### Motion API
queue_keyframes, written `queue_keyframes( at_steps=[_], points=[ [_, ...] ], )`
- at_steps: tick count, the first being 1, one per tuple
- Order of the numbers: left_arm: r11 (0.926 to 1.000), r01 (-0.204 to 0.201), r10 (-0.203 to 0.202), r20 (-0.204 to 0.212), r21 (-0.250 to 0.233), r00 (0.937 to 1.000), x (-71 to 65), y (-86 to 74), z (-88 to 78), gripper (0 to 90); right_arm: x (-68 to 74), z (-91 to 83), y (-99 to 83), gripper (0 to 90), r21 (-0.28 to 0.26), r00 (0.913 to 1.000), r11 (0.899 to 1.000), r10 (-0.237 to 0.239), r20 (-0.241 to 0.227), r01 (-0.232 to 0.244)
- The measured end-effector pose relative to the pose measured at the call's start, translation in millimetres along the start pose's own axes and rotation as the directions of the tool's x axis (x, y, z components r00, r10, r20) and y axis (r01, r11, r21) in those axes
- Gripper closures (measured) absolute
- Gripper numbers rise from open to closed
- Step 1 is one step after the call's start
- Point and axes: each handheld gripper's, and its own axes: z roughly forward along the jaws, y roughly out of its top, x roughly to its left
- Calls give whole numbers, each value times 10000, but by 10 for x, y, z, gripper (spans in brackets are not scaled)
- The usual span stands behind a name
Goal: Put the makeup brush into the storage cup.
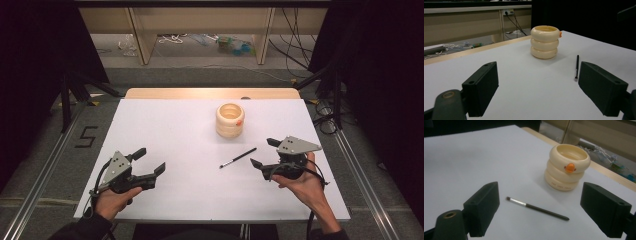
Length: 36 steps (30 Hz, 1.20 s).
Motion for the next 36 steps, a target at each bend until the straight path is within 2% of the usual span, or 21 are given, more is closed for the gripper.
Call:
queue_keyframes(
  at_steps=[2, 3, 4, 5, 6, 7, 18, 19, 20, 22, 25, 27, 28, 30, 31, 32, 34, 36],
  points=[
    [10000, 5, -5, 0, 6, 10000, 1, -1, 1, 162, -7, 29, 21, 174, 135, 9999, 9998, -113, -57, 114],
    [10000, 34, -34, -1, 12, 10000, 1, -1, 1, 162, -27, 73, 65, 175, 460, 9992, 9983, -355, -156, 361],
    [10000, 39, -39, -2, 9, 10000, 2, -1, 1, 162, -27, 73, 65, 175, 460, 9992, 9983, -355, -156, 361],
    [10000, 12, -12, 7, 6, 10000, 1, 0, 2, 162, -39, 122, 103, 178, 799, 9979, 9949, -589, -277, 610],
    [10000, 12, -12, 7, 6, 10000, 1, 0, 2, 162, -39, 122, 103, 178, 799, 9979, 9949, -589, -277, 610],
    [10000, 54, -54, 5, -4, 10000, -2, -1, 2, 162, -42, 165, 125, 184, 986, 9962, 9919, -769, -410, 806],
    [10000, 13, -13, 13, -5, 10000, -2, 2, 6, 162, -85, 342, 168, 190, 1680, 9894, 9766, -1224, -776, 1340],
    [10000, 53, -53, 18, 3, 10000, -3, 1, 7, 162, -97, 380, 184, 196, 1898, 9874, 9712, -1284, -921, 1440],
    [9999, 119, -119, 21, -3, 9999, -7, 0, 9, 162, -97, 380, 184, 196, 1898, 9874, 9712, -1284, -921, 1440],
    [10000, 62, -62, 25, 19, 10000, -2, 1, 8, 162, -115, 446, 215, 197, 2182, 9838, 9628, -1360, -1170, 1591],
    [10000, 89, -89, 24, 12, 10000, -3, 1, 11, 162, -128, 510, 227, 208, 2241, 9786, 9580, -1495, -1415, 1787],
    [10000, 88, -88, 34, 13, 10000, -4, 2, 9, 162, -145, 612, 237, 209, 2673, 9754, 9438, -1569, -1550, 1943],
    [10000, 85, -85, 37, 13, 10000, -5, 1, 10, 162, -145, 612, 237, 209, 2673, 9754, 9438, -1569, -1550, 1943],
    [9999, 100, -100, 45, 20, 9999, -6, 1, 11, 162, -153, 681, 242, 214, 2985, 9732, 9322, -1615, -1634, 2048],
    [10000, 95, -95, 50, 22, 9999, -4, 1, 11, 162, -162, 746, 247, 214, 3291, 9706, 9198, -1613, -1789, 2135],
    [10000, 95, -95, 50, 22, 9999, -4, 1, 11, 162, -162, 746, 247, 214, 3291, 9706, 9198, -1613, -1789, 2135],
    [10000, 77, -77, 45, 27, 10000, -1, 2, 11, 162, -187, 837, 253, 226, 3598, 9650, 9020, -1786, -1919, 2385],
    [10000, 96, -96, 46, 16, 9999, 0, 2, 11, 162, -197, 864, 252, 227, 3641, 9648, 9003, -1765, -1952, 2383]
  ],
)
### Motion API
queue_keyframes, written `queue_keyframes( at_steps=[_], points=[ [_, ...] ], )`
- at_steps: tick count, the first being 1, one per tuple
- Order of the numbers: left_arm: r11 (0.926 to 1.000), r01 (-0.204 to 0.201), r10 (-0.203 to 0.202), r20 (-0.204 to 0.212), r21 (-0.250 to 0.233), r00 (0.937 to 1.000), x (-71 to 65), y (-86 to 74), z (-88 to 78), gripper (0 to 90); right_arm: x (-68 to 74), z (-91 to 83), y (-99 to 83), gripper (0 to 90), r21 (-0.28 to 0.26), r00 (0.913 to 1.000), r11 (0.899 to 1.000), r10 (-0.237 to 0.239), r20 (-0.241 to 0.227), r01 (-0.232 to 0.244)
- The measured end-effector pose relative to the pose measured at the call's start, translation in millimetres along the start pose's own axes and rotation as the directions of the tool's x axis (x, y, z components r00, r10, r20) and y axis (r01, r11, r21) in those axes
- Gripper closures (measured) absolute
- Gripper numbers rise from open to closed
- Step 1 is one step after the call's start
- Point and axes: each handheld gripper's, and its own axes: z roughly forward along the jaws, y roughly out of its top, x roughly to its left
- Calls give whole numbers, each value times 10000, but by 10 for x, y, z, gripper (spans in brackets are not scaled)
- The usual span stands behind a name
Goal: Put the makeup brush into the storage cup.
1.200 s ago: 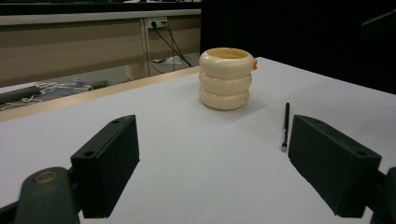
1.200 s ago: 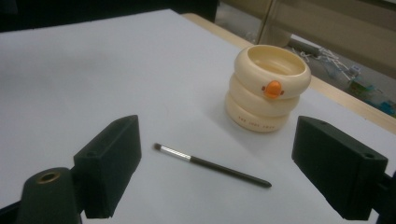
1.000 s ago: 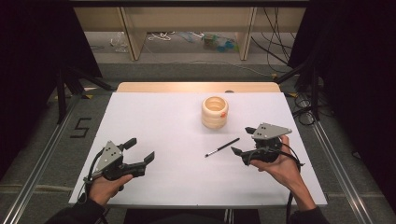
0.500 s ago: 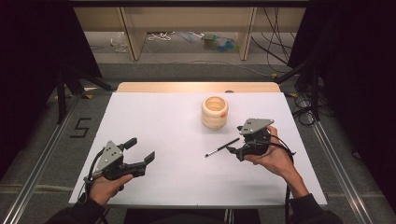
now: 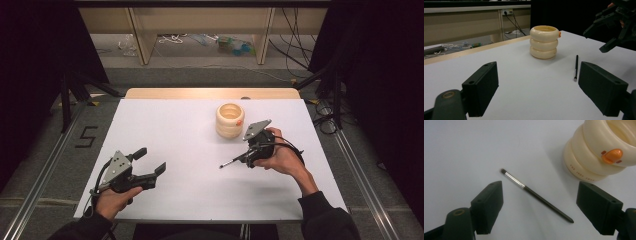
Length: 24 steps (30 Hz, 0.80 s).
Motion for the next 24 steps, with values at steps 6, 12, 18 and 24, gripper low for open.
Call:
queue_keyframes(
  at_steps=[6, 12, 18, 24],
  points=[
    [10000, -89, 89, 20, 19, 10000, -2, 1, 1, 162, -74, 135, 30, 224, 702, 9996, 9973, -212, -162, 223],
    [10000, -90, 90, 45, 19, 9999, -1, 2, 3, 162, -123, 274, 73, 225, 1383, 9978, 9898, -270, -601, 351],
    [10000, -65, 65, 79, -10, 9999, -2, 5, 2, 163, -145, 421, 75, 233, 1958, 9966, 9799, -227, -791, 379],
    [10000, -90, 90, 121, 9, 9999, -6, 5, 8, 162, -177, 471, 60, 251, 2181, 9941, 9749, -229, -1057, 456]
  ],
)
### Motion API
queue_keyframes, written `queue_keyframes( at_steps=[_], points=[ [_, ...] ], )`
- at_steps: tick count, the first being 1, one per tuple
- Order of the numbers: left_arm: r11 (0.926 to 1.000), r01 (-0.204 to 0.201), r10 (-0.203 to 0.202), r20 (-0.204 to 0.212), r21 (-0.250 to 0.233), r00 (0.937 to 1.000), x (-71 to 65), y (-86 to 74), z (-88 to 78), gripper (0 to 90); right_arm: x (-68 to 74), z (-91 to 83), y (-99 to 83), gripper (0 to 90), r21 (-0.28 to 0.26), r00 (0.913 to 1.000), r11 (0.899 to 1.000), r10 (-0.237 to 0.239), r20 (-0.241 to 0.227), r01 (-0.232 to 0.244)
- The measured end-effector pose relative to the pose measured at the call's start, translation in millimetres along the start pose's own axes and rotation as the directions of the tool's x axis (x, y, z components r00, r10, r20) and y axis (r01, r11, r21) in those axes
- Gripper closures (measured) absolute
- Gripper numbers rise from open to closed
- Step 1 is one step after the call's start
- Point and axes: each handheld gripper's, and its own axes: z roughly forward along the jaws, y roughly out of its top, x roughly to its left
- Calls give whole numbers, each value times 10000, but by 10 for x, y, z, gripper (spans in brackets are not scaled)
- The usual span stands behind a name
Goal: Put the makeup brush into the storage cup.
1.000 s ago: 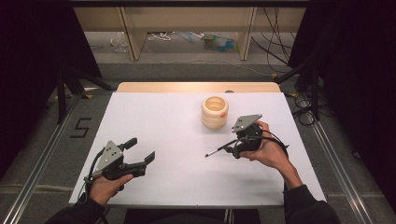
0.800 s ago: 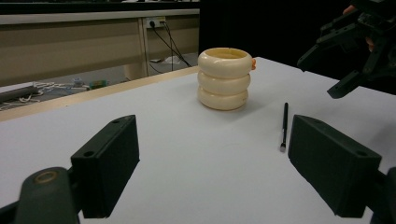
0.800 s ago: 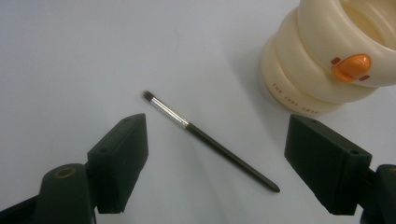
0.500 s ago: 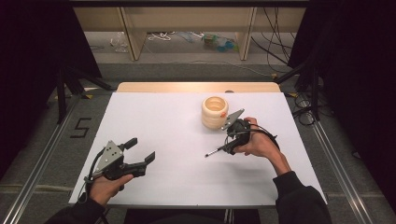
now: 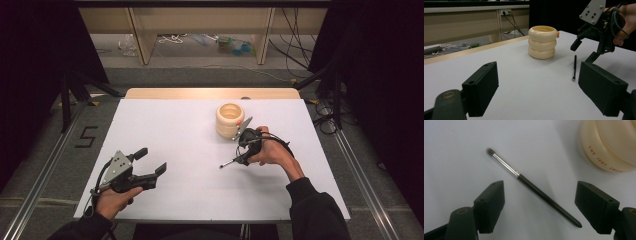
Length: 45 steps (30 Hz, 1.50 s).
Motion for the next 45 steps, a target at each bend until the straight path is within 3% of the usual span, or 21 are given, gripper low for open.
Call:
queue_keyframes(
  at_steps=[2, 6, 20, 45],
  points=[
    [10000, -2, 2, 6, -2, 10000, 0, 0, 2, 163, -2, 15, -3, 252, 92, 9999, 9999, 126, -49, -126],
    [10000, -23, 23, 22, 11, 10000, -1, 0, 6, 162, -18, 44, 24, 257, 404, 9997, 9989, -221, -112, 225],
    [10000, 19, -19, 43, -20, 10000, 0, 3, 5, 163, -33, 175, 129, 275, 920, 9967, 9941, -523, -615, 578],
    [10000, 49, -49, 51, -15, 10000, 4, 5, 11, 162, -61, 269, 187, 325, 1443, 9954, 9871, -583, -765, 689]
  ],
)
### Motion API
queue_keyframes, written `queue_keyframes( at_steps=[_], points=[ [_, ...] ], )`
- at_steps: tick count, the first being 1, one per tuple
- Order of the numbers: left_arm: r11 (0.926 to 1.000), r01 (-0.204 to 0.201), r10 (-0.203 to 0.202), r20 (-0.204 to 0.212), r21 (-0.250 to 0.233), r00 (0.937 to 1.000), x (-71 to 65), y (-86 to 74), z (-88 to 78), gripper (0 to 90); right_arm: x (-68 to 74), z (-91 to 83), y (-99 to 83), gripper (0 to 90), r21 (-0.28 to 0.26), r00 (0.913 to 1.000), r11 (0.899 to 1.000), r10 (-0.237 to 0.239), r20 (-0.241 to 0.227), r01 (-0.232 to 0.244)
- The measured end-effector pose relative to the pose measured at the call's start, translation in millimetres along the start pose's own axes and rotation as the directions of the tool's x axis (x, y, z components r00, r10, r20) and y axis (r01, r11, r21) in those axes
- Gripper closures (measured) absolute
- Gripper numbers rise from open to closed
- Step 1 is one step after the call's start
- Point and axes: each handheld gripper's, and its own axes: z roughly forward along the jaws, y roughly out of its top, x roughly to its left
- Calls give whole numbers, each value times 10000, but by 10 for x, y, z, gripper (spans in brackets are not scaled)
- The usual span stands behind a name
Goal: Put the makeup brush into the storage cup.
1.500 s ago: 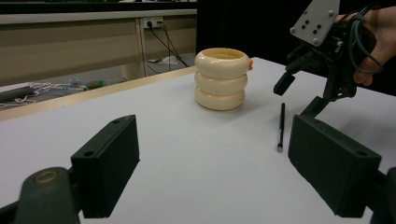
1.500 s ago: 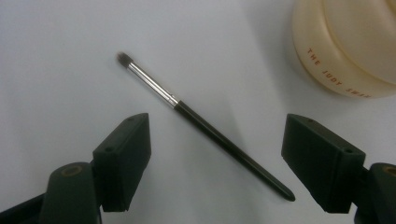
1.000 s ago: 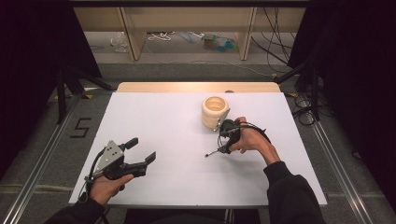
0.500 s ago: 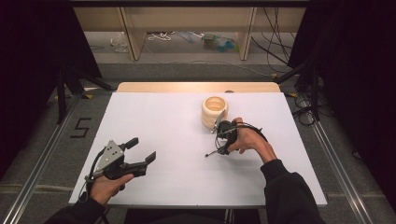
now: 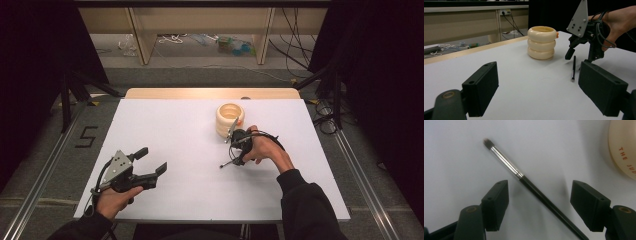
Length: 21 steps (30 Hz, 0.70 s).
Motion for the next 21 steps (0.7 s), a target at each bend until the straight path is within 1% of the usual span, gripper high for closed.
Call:
queue_keyframes(
  at_steps=[3, 6, 9, 11, 12, 16, 19, 20, 21],
  points=[
    [10000, -7, 7, -7, 5, 10000, 1, 0, -1, 162, -3, 5, 2, 327, 42, 10000, 10000, -72, 9, 72],
    [10000, 2, -2, -2, -11, 10000, 0, 1, -2, 163, -8, 17, 11, 352, 116, 9999, 9999, -70, -73, 70],
    [10000, -6, 6, -1, -5, 10000, 1, 0, -2, 162, -8, 21, 17, 360, 189, 10000, 9998, -1, -57, 2],
    [10000, -5, 5, -7, -7, 10000, 2, 0, 0, 162, -23, 23, 22, 398, 171, 9998, 9998, -138, -121, 140],
    [10000, -10, 10, 1, -10, 10000, 1, 0, -1, 163, -29, 27, 23, 402, 163, 9998, 9998, -146, -152, 149],
    [10000, -1, 1, 14, -20, 10000, 0, 0, -1, 163, -34, 38, 21, 433, 281, 9998, 9996, -75, -208, 80],
    [10000, -6, 6, 14, -13, 10000, -1, 1, -1, 163, -38, 45, 18, 442, 306, 9996, 9995, -91, -267, 99],
    [10000, -6, 6, 15, -14, 10000, -1, 1, -1, 163, -37, 51, 17, 446, 344, 9997, 9994, -30, -233, 38],
    [10000, -2, 2, 11, -16, 10000, -1, 0, -1, 162, -37, 51, 18, 467, 354, 9996, 9994, -7, -285, 17]
  ],
)
